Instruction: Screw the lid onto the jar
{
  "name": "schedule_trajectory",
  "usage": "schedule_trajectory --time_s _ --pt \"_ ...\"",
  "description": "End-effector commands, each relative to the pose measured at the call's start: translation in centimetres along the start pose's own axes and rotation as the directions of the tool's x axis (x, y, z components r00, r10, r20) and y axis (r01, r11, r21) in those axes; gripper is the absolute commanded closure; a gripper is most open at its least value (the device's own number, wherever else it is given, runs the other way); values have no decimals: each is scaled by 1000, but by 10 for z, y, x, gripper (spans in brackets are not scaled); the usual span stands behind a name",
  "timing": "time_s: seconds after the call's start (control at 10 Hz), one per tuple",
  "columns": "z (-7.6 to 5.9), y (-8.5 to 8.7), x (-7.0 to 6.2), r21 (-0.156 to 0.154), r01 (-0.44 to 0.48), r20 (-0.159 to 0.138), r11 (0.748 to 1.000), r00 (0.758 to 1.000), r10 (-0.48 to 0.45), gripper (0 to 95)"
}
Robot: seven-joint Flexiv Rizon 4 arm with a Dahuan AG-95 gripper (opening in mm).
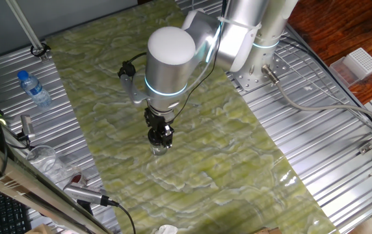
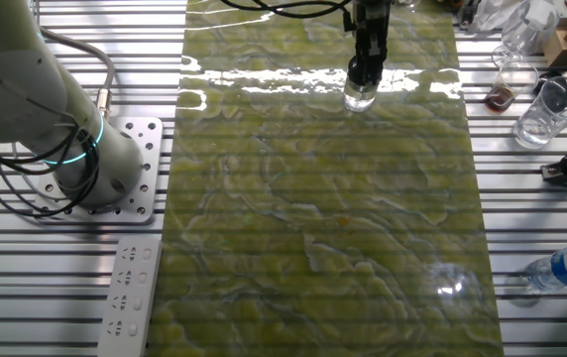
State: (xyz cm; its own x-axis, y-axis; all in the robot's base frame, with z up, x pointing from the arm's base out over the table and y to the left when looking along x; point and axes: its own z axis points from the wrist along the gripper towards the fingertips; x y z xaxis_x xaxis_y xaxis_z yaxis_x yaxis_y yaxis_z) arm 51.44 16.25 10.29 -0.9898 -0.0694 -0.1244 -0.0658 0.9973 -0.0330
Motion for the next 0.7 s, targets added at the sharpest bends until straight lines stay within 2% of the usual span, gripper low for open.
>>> schedule_trajectory --time_s 0.1,0.3,0.4,0.7 --pt "1 1 0 -5 -8 2 1000 1000 8 190" --pt "2 1 1 -6 -13 -2 1000 1000 13 190" --pt "2 1 1 -5 -13 -3 1000 1000 13 380" --pt "2 1 1 -3 -21 -7 1000 1000 21 380"
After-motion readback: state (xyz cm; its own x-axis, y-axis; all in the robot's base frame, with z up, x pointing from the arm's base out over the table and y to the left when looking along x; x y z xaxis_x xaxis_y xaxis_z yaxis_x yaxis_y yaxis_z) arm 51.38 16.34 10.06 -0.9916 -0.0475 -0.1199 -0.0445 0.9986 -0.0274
